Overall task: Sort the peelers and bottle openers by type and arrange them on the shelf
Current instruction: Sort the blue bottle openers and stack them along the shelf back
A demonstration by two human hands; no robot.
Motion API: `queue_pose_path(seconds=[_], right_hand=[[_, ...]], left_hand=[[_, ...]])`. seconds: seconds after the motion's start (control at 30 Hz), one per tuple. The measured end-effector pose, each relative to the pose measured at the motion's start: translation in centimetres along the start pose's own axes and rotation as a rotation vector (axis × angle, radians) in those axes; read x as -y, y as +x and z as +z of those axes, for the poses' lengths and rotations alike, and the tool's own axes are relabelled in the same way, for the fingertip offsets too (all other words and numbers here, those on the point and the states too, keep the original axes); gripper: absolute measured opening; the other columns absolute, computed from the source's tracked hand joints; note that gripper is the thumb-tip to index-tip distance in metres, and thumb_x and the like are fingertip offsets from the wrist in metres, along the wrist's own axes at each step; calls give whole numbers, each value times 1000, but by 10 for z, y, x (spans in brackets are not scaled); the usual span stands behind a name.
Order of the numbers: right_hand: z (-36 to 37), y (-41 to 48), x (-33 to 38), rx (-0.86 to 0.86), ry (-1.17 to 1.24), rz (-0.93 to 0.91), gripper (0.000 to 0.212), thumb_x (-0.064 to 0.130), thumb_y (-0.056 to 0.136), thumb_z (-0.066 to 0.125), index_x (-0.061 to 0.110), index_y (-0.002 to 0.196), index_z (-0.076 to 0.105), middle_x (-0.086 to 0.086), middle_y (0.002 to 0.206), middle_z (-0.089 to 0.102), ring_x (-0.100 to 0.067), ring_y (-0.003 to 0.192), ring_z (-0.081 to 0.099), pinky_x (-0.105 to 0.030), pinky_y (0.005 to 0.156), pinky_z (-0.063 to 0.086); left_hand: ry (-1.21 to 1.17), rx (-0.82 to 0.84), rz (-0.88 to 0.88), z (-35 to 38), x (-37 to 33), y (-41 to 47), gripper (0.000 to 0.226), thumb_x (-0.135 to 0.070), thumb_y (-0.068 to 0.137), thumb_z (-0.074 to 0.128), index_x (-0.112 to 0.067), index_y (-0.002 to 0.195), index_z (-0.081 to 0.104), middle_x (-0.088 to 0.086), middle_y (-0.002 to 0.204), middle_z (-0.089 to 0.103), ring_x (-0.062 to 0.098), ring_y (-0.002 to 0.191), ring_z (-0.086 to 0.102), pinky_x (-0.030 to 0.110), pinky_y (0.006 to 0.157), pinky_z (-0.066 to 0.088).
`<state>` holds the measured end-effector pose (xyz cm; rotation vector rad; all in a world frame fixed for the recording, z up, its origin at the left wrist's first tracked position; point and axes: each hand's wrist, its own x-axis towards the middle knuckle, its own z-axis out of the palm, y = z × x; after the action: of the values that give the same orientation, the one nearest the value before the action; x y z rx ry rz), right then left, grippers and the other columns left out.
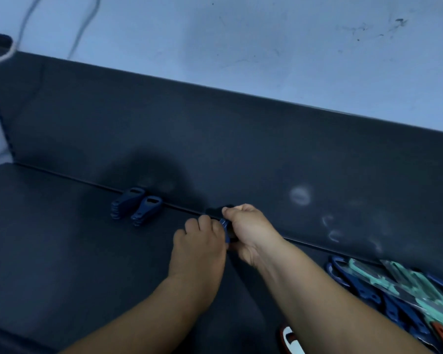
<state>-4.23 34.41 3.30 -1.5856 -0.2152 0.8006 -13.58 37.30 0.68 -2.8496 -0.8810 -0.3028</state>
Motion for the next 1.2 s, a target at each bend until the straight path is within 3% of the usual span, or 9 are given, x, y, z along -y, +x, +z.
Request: queue_pose_path(seconds=[0.07, 0.2, 0.33, 0.47, 0.57, 0.83, 0.97, 1.1, 1.2], right_hand=[[11, 4, 2, 33, 22, 68, 7, 19, 96, 55, 13, 94, 52, -13, 90, 59, -24, 78, 58, -36, 61, 52], [27, 14, 2, 114, 56, 207, 18, 24, 96, 55, 7, 97, 54, -10, 71, 54, -24, 67, 58, -42, 66, 55], [37, 23, 8, 189, 53, 251, 32, 41, 97, 49, 9, 100, 53, -10, 83, 61, -23, 71, 61, -38, 65, 53], [31, 36, 12, 174, -99, 191, 63, 64, 89, 44, 15, 129, 48, -11, 135, 52, -28, 120, 50, -42, 100, 40], [18, 45, 7, 140, -124, 172, 76, 63, 89, 47, 13, 145, 34, -12, 149, 38, -30, 138, 35, -43, 111, 29], [-10, 53, -1, 136, -234, 103, 70, 58, 90, 49, 20, 146, 31, -7, 148, 40, -27, 135, 39, -40, 112, 33], [-16, 56, -6, 155, -320, 45, 61, 53, 93, 49, 21, 143, 37, -4, 142, 46, -23, 129, 44, -38, 108, 36], [-15, 53, -13, 185, -439, -48, 34, 27, 93, 59, 15, 124, 53, -2, 98, 61, -13, 86, 55, -23, 73, 47], [-7, 60, -23, 147, -517, -145, 39, 17, 86, 68, 17, 121, 51, -5, 94, 63, -13, 78, 58, -24, 69, 50]], left_hand=[[18, -16, -19, 6, 13, 1, 31, -15, 90, 38, -8, 120, 38, 11, 115, 40, 26, 103, 42, 32, 76, 33], [-50, -102, 8, 15, 37, 9, 18, -12, 63, 66, -7, 79, 60, 11, 79, 52, 26, 69, 52, 33, 55, 40], [-103, 28, -137, 31, 47, 17, 26, -14, 94, 38, -9, 119, 42, 9, 120, 41, 25, 110, 43, 30, 87, 38], [-275, 147, -319, 39, 62, 35, 33, -22, 95, 49, -7, 123, 46, 13, 126, 44, 28, 114, 47, 32, 89, 42], [-312, 258, -430, 42, 70, 56, 41, -24, 93, 53, -5, 128, 45, 16, 129, 44, 30, 116, 48, 33, 91, 44], [-266, 417, -556, 39, 57, 91, 49, -16, 88, 58, -3, 133, 45, 13, 130, 51, 26, 115, 53, 31, 81, 48], [-239, 378, -542, 40, 42, 89, 58, -20, 88, 59, -3, 138, 35, 14, 138, 42, 28, 123, 45, 34, 94, 45], [-225, 311, -478, 44, 39, 80, 49, -20, 90, 55, -7, 134, 40, 12, 136, 43, 28, 123, 42, 34, 96, 42], [-239, 288, -457, 46, 39, 78, 45, -20, 90, 54, -9, 132, 43, 11, 135, 43, 27, 123, 42, 35, 96, 42]])
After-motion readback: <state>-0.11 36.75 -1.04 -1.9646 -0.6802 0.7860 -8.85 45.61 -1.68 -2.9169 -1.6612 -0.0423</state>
